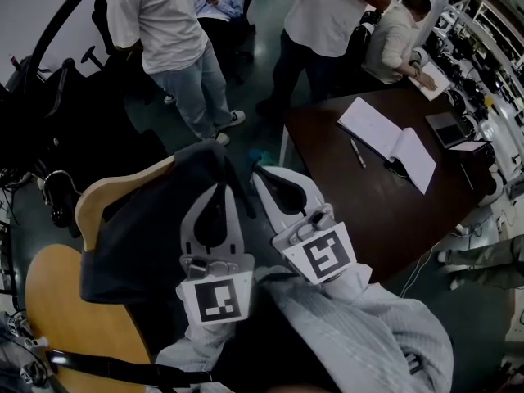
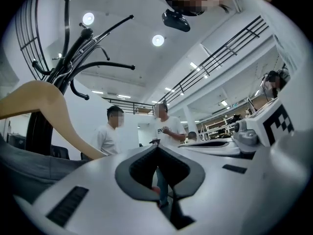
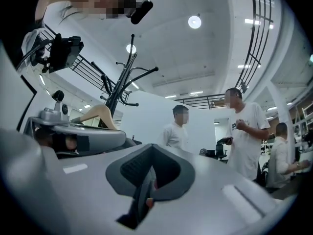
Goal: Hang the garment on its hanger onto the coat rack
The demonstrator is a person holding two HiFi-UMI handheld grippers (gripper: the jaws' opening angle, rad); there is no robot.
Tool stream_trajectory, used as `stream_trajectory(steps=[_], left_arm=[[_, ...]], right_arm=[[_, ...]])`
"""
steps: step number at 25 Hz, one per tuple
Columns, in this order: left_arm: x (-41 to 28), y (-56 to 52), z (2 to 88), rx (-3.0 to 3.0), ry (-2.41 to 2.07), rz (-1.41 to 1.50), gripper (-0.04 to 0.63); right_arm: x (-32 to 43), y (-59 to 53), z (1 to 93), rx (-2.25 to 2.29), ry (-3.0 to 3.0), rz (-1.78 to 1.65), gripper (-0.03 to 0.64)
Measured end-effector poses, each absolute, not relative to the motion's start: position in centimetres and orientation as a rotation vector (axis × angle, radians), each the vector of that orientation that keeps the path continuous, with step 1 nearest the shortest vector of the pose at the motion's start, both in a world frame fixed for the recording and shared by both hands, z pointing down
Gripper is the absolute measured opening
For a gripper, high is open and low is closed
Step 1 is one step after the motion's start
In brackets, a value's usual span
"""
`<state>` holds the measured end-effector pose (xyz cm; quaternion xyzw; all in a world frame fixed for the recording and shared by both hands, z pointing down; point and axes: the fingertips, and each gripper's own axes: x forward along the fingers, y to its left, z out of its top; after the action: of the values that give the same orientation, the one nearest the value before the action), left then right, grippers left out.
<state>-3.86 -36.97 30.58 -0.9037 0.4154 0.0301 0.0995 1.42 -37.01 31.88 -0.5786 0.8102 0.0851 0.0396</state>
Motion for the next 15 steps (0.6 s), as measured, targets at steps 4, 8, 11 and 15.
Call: stream_trajectory(steps=[4, 8, 11, 15], left_arm=[[-3.72, -37.08, 30.91, -2.697, 1.212, 0.082, 0.005], [-3.86, -37.23, 30.57, -2.705, 1.196, 0.091, 0.005], [-3.7, -37.16, 30.6, -2.714, 1.188, 0.083, 0.005], [-3.08, -36.77, 30.68, -2.707, 1.168, 0.06, 0.005]], right_arm=[[1.57, -37.07, 32.13, -1.799, 2.483, 0.257, 0.002], [1.74, -36.96, 32.04, -1.828, 2.471, 0.267, 0.002], [1.95, -36.69, 32.1, -1.843, 2.472, 0.28, 0.001], [2.48, -36.12, 32.33, -1.866, 2.475, 0.296, 0.002]])
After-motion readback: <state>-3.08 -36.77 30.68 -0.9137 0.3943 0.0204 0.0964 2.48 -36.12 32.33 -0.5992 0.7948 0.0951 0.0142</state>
